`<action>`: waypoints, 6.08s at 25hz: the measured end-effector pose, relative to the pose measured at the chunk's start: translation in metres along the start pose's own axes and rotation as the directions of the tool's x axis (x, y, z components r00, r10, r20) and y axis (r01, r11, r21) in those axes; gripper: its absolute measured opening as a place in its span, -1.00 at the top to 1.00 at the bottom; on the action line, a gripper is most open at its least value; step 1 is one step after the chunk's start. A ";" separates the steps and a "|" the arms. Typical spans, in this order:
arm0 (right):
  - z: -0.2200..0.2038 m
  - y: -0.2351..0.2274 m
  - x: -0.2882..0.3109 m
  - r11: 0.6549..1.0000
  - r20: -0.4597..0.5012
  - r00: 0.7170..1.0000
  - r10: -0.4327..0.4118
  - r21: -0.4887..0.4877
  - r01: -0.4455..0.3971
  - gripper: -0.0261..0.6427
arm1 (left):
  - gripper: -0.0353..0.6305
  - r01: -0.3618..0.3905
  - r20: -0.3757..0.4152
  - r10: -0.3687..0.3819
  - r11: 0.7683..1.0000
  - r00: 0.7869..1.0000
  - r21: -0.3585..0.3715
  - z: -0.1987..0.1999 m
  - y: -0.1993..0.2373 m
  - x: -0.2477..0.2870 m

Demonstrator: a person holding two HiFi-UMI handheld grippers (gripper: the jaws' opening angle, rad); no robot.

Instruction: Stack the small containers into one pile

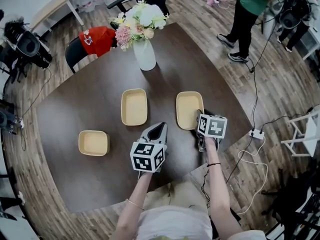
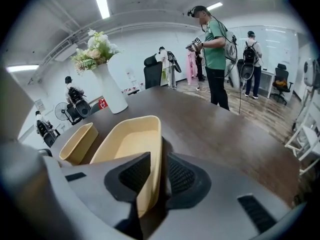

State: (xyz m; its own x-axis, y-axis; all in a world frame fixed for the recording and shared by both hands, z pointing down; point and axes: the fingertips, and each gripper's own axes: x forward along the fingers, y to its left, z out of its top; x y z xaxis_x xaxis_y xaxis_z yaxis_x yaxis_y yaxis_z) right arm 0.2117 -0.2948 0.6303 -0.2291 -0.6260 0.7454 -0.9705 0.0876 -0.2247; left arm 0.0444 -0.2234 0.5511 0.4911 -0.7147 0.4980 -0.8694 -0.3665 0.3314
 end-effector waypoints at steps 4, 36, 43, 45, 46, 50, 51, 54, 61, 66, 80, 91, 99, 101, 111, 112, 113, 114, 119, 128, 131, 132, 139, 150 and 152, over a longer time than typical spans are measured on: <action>-0.001 -0.004 0.001 0.999 -0.006 1.000 -0.024 0.026 0.024 0.76 | 0.82 -0.014 0.004 0.014 1.000 1.000 -0.011 0.000 0.003 -0.002; 0.043 0.114 -0.032 0.969 0.102 0.970 0.221 0.091 -0.230 0.82 | 0.82 -0.194 0.151 0.207 0.976 0.967 -0.100 0.025 0.053 -0.085; 0.044 0.165 -0.021 0.960 0.092 0.960 0.264 0.070 -0.271 0.82 | 0.82 -0.232 0.149 0.250 0.964 0.957 -0.127 0.023 0.085 -0.110; 0.043 0.178 -0.016 0.958 0.087 0.958 0.273 0.072 -0.279 0.82 | 0.82 -0.242 0.147 0.260 0.961 0.954 -0.133 0.022 0.094 -0.117; 0.042 0.185 -0.014 0.957 0.084 0.958 0.276 0.074 -0.282 0.82 | 0.82 -0.246 0.146 0.265 0.959 0.953 -0.137 0.021 0.098 -0.120; 0.044 0.209 0.000 0.954 0.088 0.956 0.279 0.085 -0.286 0.81 | 0.82 -0.259 0.141 0.281 0.954 0.949 -0.154 0.018 0.117 -0.127; 0.045 0.214 0.003 0.954 0.090 0.956 0.278 0.088 -0.285 0.82 | 0.82 -0.261 0.140 0.283 0.952 0.949 -0.157 0.018 0.121 -0.129; 0.045 0.228 0.011 0.957 0.089 0.958 0.271 0.084 -0.278 0.82 | 0.82 -0.266 0.138 0.289 0.950 0.947 -0.165 0.017 0.130 -0.133; 0.038 0.248 0.024 0.964 0.074 0.965 0.250 0.072 -0.255 0.81 | 0.82 -0.265 0.130 0.289 0.948 0.948 -0.178 0.015 0.144 -0.138; 0.029 0.251 0.033 0.969 0.058 0.972 0.229 0.077 -0.233 0.81 | 0.82 -0.262 0.125 0.286 0.948 0.950 -0.182 0.014 0.151 -0.137; 0.014 0.247 0.042 0.984 0.046 0.985 0.165 0.065 -0.167 0.81 | 0.82 -0.268 0.117 0.293 0.944 0.949 -0.193 0.010 0.155 -0.141; 0.014 0.253 0.041 0.986 0.061 0.984 0.167 -0.034 -0.165 0.81 | 0.82 -0.274 0.126 0.301 0.941 0.945 -0.198 0.008 0.154 -0.146; 0.016 0.256 0.032 0.982 0.104 0.982 0.159 -0.119 -0.146 0.56 | 0.82 -0.275 0.140 0.304 0.941 0.942 -0.197 0.010 0.150 -0.151; 0.018 0.257 0.028 0.979 0.115 0.979 0.166 -0.137 -0.150 0.54 | 0.82 -0.277 0.145 0.307 0.940 0.940 -0.198 0.010 0.150 -0.153; 0.025 0.283 0.002 0.938 0.135 0.947 0.293 -0.231 -0.257 0.67 | 0.82 -0.339 0.168 0.382 0.911 0.909 -0.236 0.004 0.157 -0.178; 0.024 0.286 0.002 0.932 0.127 0.944 0.305 -0.242 -0.269 0.70 | 0.82 -0.349 0.170 0.394 0.905 0.903 -0.242 0.003 0.157 -0.182; 0.022 0.289 0.001 0.926 0.119 0.941 0.316 -0.254 -0.279 0.74 | 0.82 -0.360 0.172 0.407 0.899 0.897 -0.249 0.002 0.158 -0.186; 0.021 0.293 0.000 0.918 0.111 0.937 0.331 -0.268 -0.293 0.76 | 0.82 -0.370 0.175 0.419 0.893 0.891 -0.255 0.001 0.159 -0.189; 0.010 0.332 -0.014 0.811 0.039 0.855 0.517 -0.343 -0.474 0.81 | 0.82 -0.419 0.184 0.479 0.861 0.858 -0.289 -0.007 0.163 -0.209; -0.025 0.410 -0.034 0.568 -0.155 0.704 0.693 -0.485 -0.665 0.82 | 0.82 -0.509 0.177 0.596 0.779 0.783 -0.366 -0.030 0.170 -0.248; -0.041 0.429 -0.038 0.506 -0.204 0.669 0.715 -0.510 -0.696 0.82 | 0.82 -0.535 0.174 0.631 0.749 0.756 -0.391 -0.038 0.173 -0.263; -0.046 0.434 -0.038 0.487 -0.224 0.659 0.718 -0.514 -0.706 0.82 | 0.82 -0.543 0.172 0.642 0.739 0.747 -0.399 -0.041 0.174 -0.267; -0.079 0.459 -0.029 0.412 -0.327 0.636 0.698 -0.543 -0.732 0.80 | 0.82 -0.572 0.153 0.690 0.686 0.708 -0.449 -0.059 0.181 -0.285; -0.107 0.483 0.005 0.453 -0.377 0.699 0.608 -0.558 -0.695 0.44 | 0.82 -0.573 0.111 0.696 0.662 0.710 -0.483 -0.077 0.204 -0.301; -0.109 0.482 0.014 0.463 -0.382 0.721 0.578 -0.575 -0.675 0.44 | 0.82 -0.572 0.106 0.695 0.660 0.712 -0.487 -0.078 0.208 -0.301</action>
State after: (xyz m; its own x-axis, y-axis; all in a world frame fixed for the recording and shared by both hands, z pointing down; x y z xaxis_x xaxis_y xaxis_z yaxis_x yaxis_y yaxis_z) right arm -0.2677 -0.1771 0.6008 -0.7549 -0.1048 0.6474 -0.3376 0.9084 -0.2467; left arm -0.2801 -0.0382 0.5325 -0.2601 -0.8261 0.5000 -0.8280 0.4572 0.3246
